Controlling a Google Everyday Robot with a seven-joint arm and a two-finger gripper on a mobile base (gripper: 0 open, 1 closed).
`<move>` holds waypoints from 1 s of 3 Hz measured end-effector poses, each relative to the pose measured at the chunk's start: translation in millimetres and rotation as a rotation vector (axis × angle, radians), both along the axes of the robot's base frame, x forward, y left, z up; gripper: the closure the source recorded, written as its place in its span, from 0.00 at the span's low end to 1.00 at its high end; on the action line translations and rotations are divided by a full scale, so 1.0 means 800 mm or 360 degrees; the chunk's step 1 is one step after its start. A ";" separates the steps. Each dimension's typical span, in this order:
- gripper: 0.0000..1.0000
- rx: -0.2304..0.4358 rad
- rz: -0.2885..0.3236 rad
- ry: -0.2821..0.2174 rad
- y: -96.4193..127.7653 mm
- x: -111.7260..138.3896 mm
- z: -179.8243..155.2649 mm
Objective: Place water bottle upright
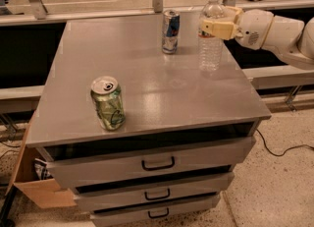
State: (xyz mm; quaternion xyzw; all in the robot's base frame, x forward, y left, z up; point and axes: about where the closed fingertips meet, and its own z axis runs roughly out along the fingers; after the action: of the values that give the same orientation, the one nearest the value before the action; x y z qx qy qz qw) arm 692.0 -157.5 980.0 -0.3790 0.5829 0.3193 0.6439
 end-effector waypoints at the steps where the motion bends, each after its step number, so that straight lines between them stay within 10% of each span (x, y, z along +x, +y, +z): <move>1: 1.00 0.0077 0.0051 -0.0040 -0.002 -0.004 -0.010; 3: 0.79 0.0151 0.0211 -0.0151 0.001 -0.017 -0.018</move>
Offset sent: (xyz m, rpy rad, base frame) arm -0.0139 -0.0089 -0.0152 0.1277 -0.1458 0.1241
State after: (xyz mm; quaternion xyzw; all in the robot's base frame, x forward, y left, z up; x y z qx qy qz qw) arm 678.6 -156.7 965.6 -0.4004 0.5095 0.3702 0.6656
